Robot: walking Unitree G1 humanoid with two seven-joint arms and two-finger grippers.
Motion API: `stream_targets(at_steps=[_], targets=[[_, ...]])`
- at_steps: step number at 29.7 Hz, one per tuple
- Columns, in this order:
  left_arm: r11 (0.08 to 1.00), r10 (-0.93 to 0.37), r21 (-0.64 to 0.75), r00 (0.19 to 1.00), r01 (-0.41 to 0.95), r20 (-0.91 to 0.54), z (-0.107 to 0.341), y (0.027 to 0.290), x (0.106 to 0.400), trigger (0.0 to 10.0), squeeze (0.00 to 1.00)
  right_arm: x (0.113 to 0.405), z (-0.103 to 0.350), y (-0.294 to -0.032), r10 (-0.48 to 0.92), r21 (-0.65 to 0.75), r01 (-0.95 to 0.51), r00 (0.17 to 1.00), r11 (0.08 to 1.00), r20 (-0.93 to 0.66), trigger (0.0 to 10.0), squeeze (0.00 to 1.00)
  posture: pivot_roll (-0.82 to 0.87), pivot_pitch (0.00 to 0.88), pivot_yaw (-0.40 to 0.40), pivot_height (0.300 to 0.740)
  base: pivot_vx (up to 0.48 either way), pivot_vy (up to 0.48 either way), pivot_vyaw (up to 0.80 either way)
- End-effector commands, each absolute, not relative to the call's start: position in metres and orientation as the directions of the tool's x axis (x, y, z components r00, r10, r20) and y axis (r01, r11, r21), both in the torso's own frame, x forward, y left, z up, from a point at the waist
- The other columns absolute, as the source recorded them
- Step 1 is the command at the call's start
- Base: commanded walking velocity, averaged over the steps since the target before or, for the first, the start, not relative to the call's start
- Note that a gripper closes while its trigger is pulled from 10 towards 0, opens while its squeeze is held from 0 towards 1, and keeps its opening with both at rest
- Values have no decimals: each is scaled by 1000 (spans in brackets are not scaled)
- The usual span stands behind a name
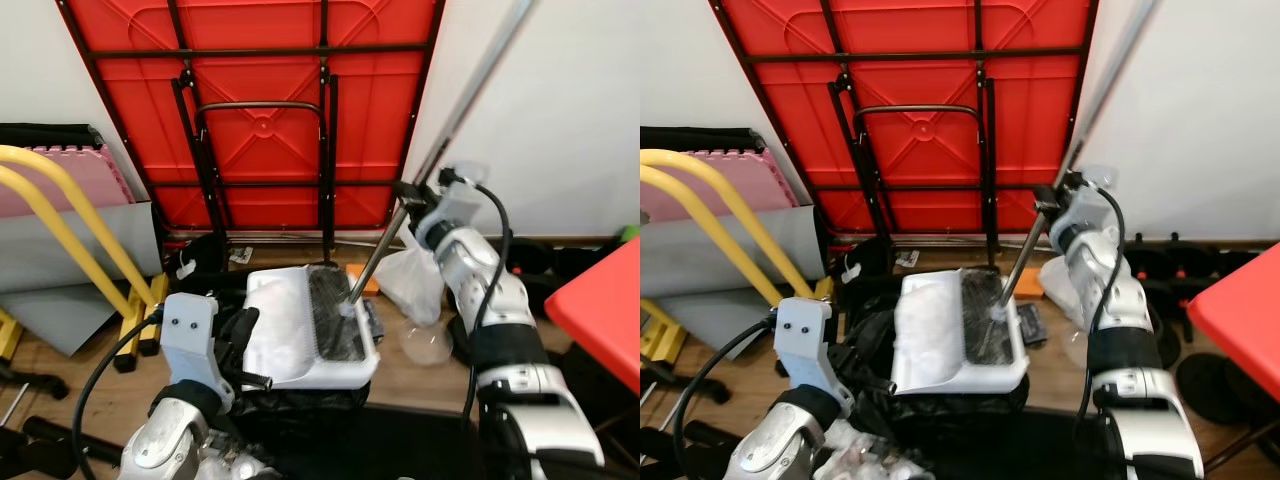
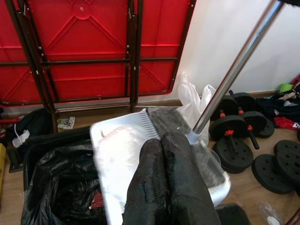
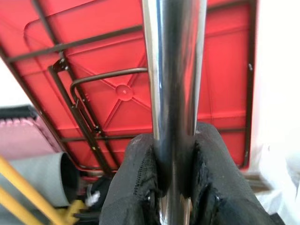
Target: Sweep floor
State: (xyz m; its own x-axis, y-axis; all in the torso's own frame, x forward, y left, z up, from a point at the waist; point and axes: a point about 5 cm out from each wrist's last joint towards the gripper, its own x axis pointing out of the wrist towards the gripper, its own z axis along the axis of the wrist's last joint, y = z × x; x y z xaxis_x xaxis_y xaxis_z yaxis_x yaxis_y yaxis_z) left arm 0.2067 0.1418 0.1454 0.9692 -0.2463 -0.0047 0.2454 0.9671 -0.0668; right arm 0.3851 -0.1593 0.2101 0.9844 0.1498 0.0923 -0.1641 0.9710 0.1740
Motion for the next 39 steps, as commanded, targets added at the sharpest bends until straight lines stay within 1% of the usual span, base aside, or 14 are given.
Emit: stream_targets(at_steps=[1,2,5,8,10,12,14,17,21,26,28,30,35,39], targets=[[969,-240,-62,971,238,-23,144,142,204,10000,0,388,234,-156,159,129,-185,968,974,193,10000,0,22,178,7,740,0,0,0],[969,-240,-62,970,239,-23,144,142,204,10000,0,390,235,-154,162,115,-187,968,976,193,10000,0,22,178,7,740,0,0,0],[969,-240,-64,970,238,-25,146,141,203,10000,0,397,247,-140,177,-16,-178,960,984,215,10000,0,25,188,2,740,0,0,0],[969,-240,-64,970,238,-25,147,141,202,10000,0,401,250,-133,189,-47,-183,958,982,214,10000,0,27,191,0,740,0,0,0],[969,-242,-63,970,240,-24,147,140,202,10000,0,404,247,-124,212,-112,-195,961,974,179,10000,0,28,195,-5,740,0,0,0],[969,-242,-63,970,240,-24,147,140,202,10000,0,404,247,-124,212,-112,-195,961,974,179,10000,0,28,195,-5,740,0,0,0],[969,-243,-60,970,241,-23,148,140,202,10000,0,408,242,-115,224,-177,-201,967,964,123,10000,0,29,198,-10,740,0,0,0],[969,-243,-59,970,241,-23,149,139,201,10000,0,409,242,-112,226,-194,-201,967,960,115,10000,0,30,199,-13,740,0,0,0],[969,-242,-61,970,241,-22,149,137,200,10000,0,413,259,-97,254,-161,-227,952,961,172,10000,0,32,194,-20,740,0,0,0],[968,-243,-63,970,241,-22,149,137,199,10000,0,413,260,-92,271,-165,-243,947,956,172,10000,0,32,193,-24,740,0,0,0],[967,-246,-68,969,244,-24,148,135,198,10000,0,413,259,-86,295,-227,-255,941,940,165,10000,0,32,177,-28,740,0,0,0],[967,-246,-68,969,244,-24,148,135,198,10000,0,413,259,-86,295,-227,-255,941,940,165,10000,0,32,177,-28,740,0,0,0],[966,-248,-78,969,245,-22,148,132,197,10000,0,415,267,-82,284,-318,-215,940,924,189,10000,0,30,183,-34,740,0,0,0],[967,-245,-80,969,243,-20,148,132,197,10000,0,415,269,-80,295,-304,-230,936,925,192,10000,0,30,185,-36,740,0,0,0]])
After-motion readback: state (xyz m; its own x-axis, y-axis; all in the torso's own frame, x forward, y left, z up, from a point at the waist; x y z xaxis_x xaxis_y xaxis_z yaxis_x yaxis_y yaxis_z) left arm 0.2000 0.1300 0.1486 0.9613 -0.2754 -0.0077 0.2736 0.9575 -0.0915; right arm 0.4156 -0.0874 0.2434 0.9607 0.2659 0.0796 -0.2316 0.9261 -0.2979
